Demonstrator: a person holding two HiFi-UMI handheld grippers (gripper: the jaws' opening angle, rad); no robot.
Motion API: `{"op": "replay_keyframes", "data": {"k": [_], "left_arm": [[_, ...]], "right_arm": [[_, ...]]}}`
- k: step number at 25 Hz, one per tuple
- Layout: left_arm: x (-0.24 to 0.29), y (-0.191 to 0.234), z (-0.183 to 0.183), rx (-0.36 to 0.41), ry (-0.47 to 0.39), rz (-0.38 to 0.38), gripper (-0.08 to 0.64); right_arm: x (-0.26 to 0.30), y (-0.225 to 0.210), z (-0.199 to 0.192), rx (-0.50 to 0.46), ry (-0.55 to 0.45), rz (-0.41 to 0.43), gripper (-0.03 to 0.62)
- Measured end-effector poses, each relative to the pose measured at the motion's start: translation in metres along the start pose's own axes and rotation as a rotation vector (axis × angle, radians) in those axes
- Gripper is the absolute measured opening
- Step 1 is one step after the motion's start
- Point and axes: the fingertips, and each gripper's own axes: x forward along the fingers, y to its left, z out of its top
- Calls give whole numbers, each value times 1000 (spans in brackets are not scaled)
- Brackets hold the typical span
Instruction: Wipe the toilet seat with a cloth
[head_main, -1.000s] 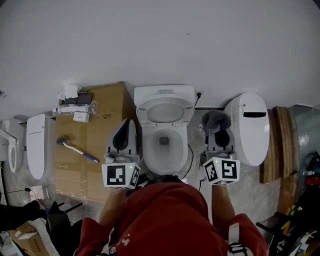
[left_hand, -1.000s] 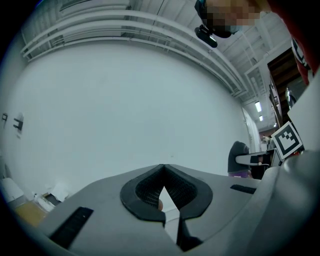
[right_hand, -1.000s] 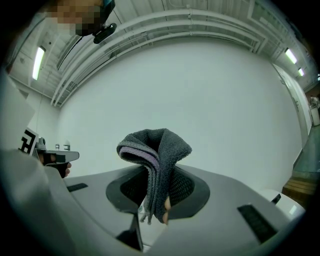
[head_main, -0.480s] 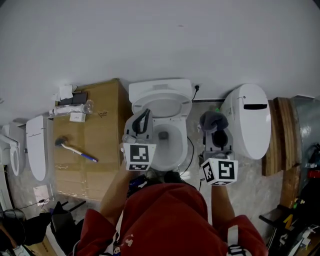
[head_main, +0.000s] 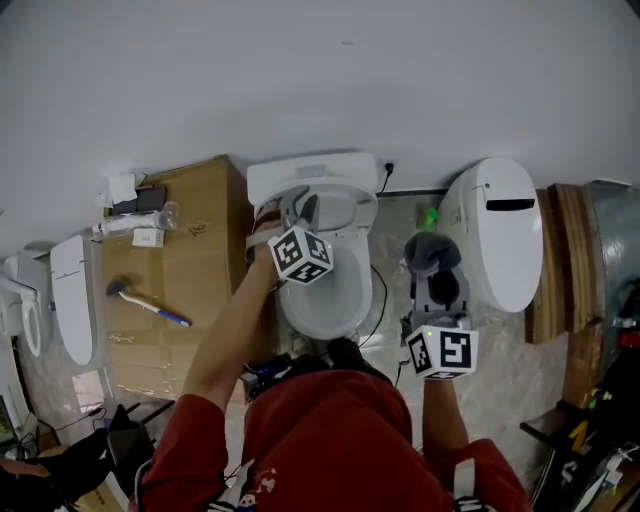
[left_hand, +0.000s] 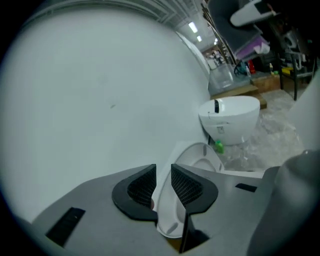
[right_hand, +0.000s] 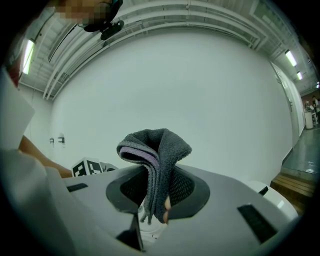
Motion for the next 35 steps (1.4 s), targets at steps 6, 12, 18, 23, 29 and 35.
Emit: {"op": "replay_keyframes", "data": {"k": [6, 12, 18, 23, 29, 35], "left_arm": [[39, -3, -12, 169, 76, -12, 103], [57, -11, -23, 224, 143, -55, 100], [66, -13, -33, 263, 187, -45, 58], [60, -13, -32, 265, 187, -54, 52], [42, -33, -31, 255, 177, -128, 52], [3, -60, -33, 221, 140, -204, 55]], "right_arm": [[-7, -14, -6, 2, 21, -27, 78], [-12, -26, -11, 0, 37, -56, 78], [-16, -28, -12, -2, 49, -56, 78], [-17, -21, -14, -1, 50, -41, 78], [-19, -11, -14, -1, 47, -11, 78], [-18, 5, -16, -3, 48, 27, 78]]}}
